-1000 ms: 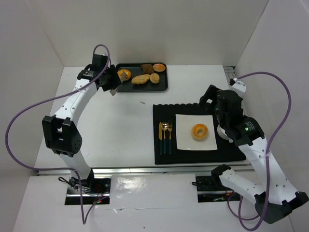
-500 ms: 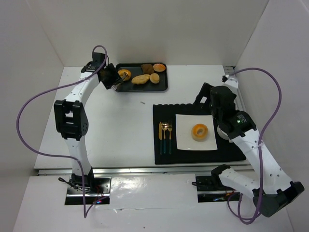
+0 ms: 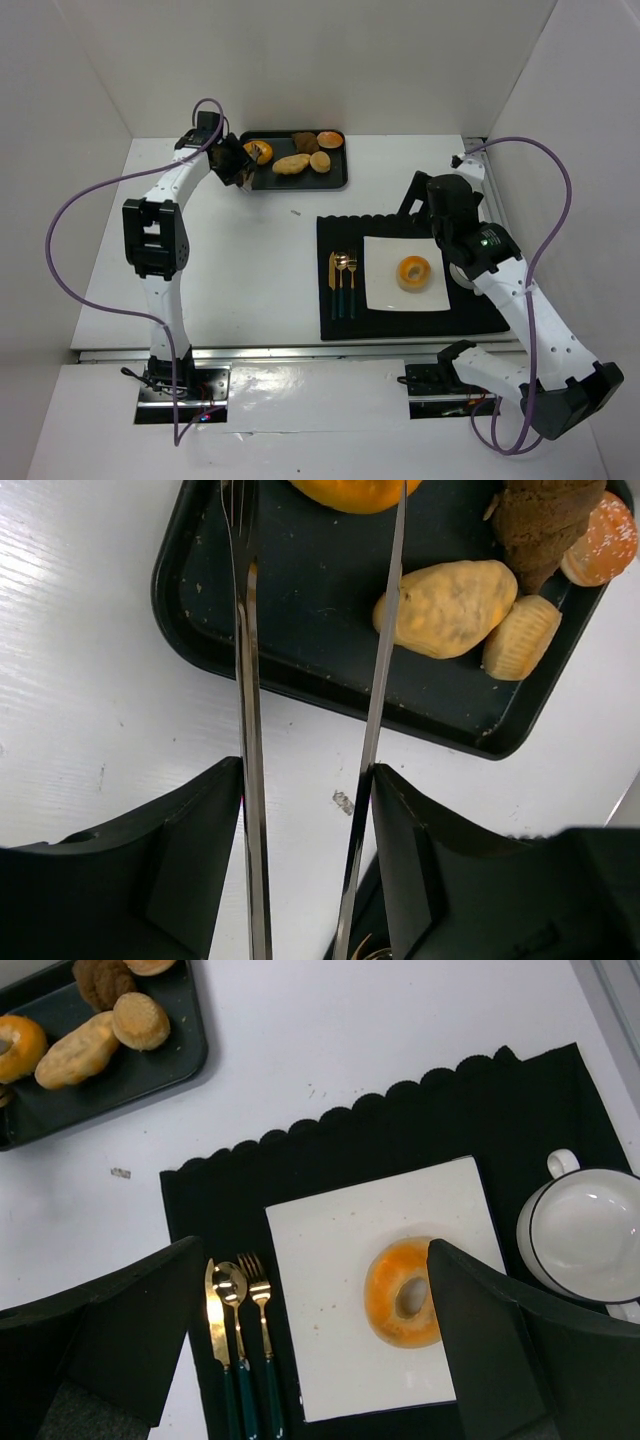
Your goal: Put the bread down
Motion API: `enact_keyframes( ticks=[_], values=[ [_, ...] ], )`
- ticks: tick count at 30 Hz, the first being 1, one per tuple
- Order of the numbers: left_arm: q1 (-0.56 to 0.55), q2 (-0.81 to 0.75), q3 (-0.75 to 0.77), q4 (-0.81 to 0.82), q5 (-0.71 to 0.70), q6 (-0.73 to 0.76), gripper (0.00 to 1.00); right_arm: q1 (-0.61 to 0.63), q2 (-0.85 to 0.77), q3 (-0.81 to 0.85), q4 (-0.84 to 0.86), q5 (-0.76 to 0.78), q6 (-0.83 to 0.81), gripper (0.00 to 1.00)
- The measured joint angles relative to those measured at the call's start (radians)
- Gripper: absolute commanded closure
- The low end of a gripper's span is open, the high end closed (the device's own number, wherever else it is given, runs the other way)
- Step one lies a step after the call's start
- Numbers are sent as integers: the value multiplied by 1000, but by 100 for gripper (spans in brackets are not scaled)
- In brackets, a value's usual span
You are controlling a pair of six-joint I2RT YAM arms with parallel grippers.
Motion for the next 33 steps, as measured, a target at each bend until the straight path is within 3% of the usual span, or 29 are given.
enact_keyframes(
  ticks=[4,7,12,13,19,27,33],
  values=[
    [5,0,-10,20,3,-15,35,0,3,-3,2,0,0,1],
    [13,0,-12,22,13,-18,42,0,5,-3,3,0,0,1],
    [27,3,13,18,32,-19,68,0,6,-6,6,0,0,1],
    [30,3,16,18,34,-17,78,0,6,-6,6,0,0,1],
    [32,-4,19,15,37,-12,97,0,5,-10,6,-1,2,1],
    [-7,-231,-103,0,39,74,100,0,-59,-10,3,-2,24,1],
    [-271,-526,-286,7,45,174,100,0,-127,-8,-13,19,35,1]
  ],
)
